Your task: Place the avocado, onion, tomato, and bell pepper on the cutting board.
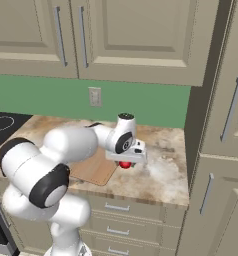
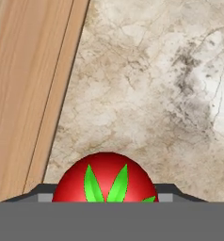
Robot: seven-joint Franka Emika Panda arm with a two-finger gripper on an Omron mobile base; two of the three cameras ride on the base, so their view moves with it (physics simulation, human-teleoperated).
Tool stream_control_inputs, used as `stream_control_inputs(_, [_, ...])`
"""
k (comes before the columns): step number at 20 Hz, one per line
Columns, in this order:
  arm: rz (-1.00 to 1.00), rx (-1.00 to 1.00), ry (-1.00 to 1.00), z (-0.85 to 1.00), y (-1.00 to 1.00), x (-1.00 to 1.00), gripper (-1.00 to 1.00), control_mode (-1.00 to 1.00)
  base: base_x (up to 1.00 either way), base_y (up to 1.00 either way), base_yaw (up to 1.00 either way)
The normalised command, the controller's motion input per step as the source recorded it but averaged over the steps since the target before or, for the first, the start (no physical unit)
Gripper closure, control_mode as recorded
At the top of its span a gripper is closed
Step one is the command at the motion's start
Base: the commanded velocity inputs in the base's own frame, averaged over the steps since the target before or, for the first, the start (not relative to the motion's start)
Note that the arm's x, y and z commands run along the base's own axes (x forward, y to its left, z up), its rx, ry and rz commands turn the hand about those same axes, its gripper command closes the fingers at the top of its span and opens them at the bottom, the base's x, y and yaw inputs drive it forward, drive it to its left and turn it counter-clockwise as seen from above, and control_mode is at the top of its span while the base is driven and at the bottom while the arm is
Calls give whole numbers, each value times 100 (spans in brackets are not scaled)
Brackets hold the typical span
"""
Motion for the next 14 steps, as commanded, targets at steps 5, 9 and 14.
stream_control_inputs(5, [0, 3, -8, 31, 54, 0, 100, -100, 0, 0, 0])
stream_control_inputs(9, [0, 3, -18, 1, 79, 0, 100, -100, 0, 0, 0])
stream_control_inputs(14, [0, 0, -18, 5, 93, 0, 100, -100, 0, 0, 0])
